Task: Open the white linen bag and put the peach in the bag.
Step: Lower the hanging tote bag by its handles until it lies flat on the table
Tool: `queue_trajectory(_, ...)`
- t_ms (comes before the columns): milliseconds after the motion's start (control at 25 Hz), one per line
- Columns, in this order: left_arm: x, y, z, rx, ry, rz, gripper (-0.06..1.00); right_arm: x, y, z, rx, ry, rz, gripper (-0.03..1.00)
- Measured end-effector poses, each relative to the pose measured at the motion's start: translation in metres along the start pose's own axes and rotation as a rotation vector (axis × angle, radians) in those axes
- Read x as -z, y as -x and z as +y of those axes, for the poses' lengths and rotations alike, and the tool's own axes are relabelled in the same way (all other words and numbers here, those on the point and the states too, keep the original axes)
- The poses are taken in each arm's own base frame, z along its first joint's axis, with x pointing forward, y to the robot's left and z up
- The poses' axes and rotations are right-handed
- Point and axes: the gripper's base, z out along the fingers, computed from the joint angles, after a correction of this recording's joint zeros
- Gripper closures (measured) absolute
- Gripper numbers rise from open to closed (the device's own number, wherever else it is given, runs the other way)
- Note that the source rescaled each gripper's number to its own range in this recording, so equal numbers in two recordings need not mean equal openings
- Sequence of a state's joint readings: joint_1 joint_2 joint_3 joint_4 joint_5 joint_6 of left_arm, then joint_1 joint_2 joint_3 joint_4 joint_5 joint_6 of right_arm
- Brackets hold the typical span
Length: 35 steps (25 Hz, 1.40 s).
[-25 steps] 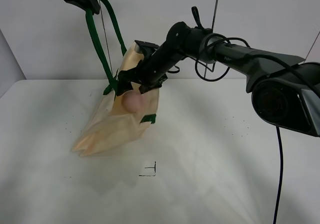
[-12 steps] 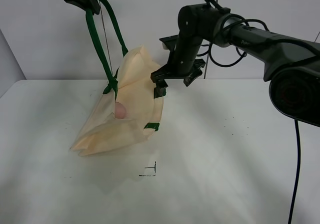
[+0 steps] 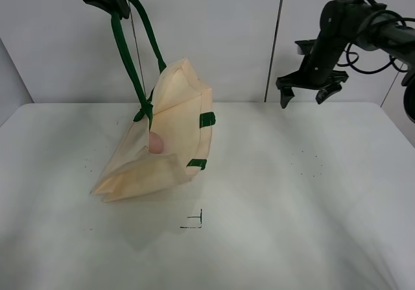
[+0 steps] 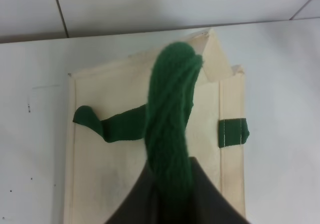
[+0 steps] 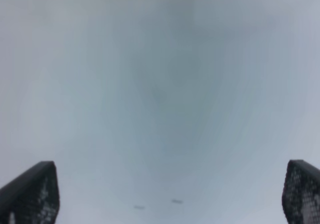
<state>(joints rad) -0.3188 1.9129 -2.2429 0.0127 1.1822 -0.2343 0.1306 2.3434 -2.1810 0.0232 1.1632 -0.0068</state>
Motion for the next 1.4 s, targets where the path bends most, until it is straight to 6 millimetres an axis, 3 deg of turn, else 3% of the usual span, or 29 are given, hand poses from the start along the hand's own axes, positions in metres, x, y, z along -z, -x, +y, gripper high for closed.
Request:
queue_trajectory(120, 0.0, 0.0, 0.0, 0.0, 0.0, 0.0, 0.94, 0.001, -0.003, -0.033, -0.056, -0.023, 0.025, -0.03)
queue_trajectory(200, 0.0, 0.0, 0.0, 0.0, 0.0, 0.0, 0.94, 0.002, -0.005, -0.045, -0.077, -0.03, 0.039, -0.03)
queue_trajectory(480, 0.0, 0.0, 0.0, 0.0, 0.0, 0.0, 0.94, 0.01, -0.006, -0.046, -0.068, -0.026, 0.034, -0.03)
queue_trajectory(720, 0.0, 0.0, 0.0, 0.0, 0.0, 0.0, 0.94, 0.061, -0.028, -0.039, -0.075, -0.005, 0.026, -0.03)
queue_trajectory(800, 0.0, 0.0, 0.0, 0.0, 0.0, 0.0, 0.94, 0.086, -0.047, -0.036, -0.074, -0.004, 0.03, -0.03)
queue_trajectory(960, 0.0, 0.0, 0.0, -0.005, 0.0, 0.0, 0.94, 0.126, -0.103, -0.029, -0.076, -0.002, 0.074, -0.03)
queue_trajectory(1240, 0.0, 0.0, 0.0, -0.011, 0.001, 0.0, 0.94, 0.181, -0.229, -0.016, -0.075, -0.001, 0.081, -0.03)
queue_trajectory(1400, 0.0, 0.0, 0.0, -0.01, 0.0, 0.0, 0.94, 0.195, -0.302, -0.009, -0.065, -0.004, 0.021, -0.03)
